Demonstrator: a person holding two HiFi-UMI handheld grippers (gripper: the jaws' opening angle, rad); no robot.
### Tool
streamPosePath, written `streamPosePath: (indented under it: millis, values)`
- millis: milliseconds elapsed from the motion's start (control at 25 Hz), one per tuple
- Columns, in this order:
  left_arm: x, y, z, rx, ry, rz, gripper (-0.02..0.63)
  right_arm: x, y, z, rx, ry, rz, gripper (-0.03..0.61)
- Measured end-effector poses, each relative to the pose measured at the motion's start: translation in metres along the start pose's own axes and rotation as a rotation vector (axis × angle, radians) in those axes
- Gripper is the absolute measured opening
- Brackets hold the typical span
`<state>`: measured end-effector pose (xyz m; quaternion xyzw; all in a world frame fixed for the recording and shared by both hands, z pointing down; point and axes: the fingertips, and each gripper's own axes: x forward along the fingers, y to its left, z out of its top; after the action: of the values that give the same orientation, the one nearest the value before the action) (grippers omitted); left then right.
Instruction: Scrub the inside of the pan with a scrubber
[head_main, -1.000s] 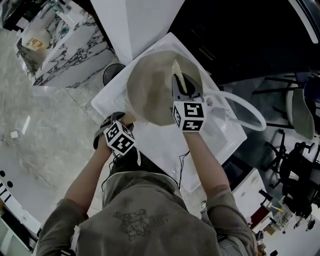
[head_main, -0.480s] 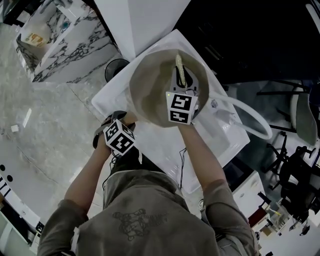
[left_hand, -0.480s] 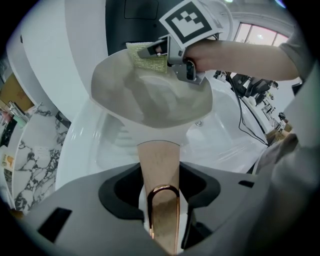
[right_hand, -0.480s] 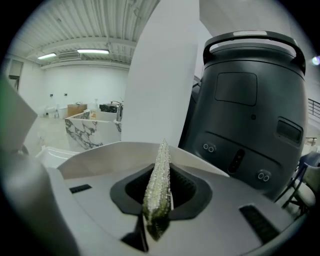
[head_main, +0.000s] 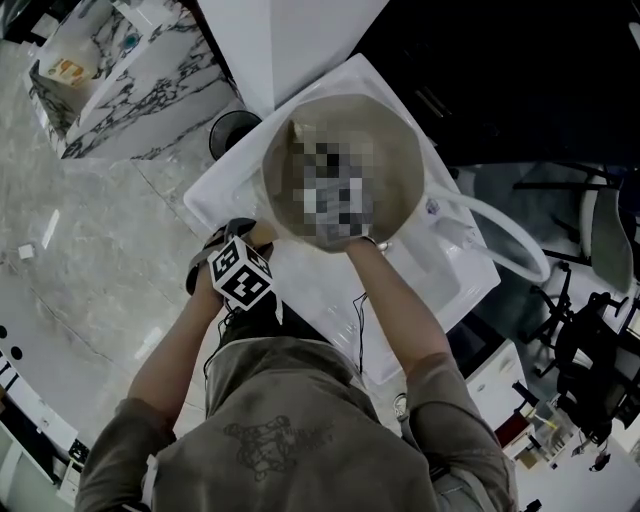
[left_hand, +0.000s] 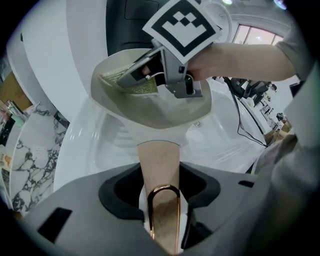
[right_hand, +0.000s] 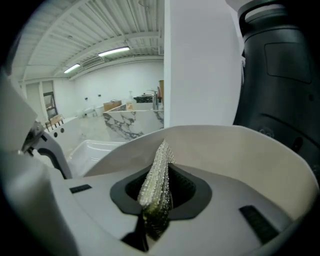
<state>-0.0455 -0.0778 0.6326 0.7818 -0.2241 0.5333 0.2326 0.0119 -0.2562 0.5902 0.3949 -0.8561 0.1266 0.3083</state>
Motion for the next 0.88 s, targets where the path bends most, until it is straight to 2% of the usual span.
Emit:
streamPosePath:
  millis: [160, 480, 880]
  values:
    - [0.000, -0.001, 0.000, -0.014, 0.013, -0.015, 0.209, 0.000, 0.032, -0.010, 0.034, 0.073, 0.159, 0.074]
    - [0.001, 0.000, -0.001, -0.022, 0.004, -0.028, 0.209, -0.018, 0.069, -0.035, 0.009, 0.208, 0.362, 0.074]
    - [0.002, -0.003, -0.001, -0.025, 0.009, -0.036, 0.209, -0.062, 0.097, -0.053, 0.098, 0.316, 0.572, 0.074]
